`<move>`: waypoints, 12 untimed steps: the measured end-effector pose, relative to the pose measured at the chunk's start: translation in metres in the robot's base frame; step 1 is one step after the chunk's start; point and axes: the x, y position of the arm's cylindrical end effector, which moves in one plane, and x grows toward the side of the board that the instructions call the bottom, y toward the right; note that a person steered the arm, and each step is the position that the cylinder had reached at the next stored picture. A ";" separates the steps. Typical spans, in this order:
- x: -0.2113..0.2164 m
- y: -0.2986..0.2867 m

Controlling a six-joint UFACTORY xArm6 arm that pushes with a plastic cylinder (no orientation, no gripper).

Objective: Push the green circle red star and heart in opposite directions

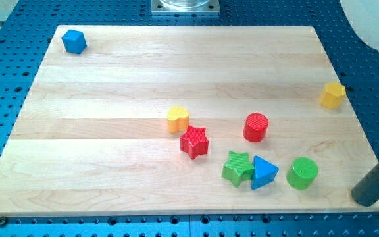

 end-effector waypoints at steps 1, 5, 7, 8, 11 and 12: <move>0.000 -0.018; -0.089 -0.111; -0.105 -0.128; -0.110 -0.144; -0.110 -0.258; -0.110 -0.274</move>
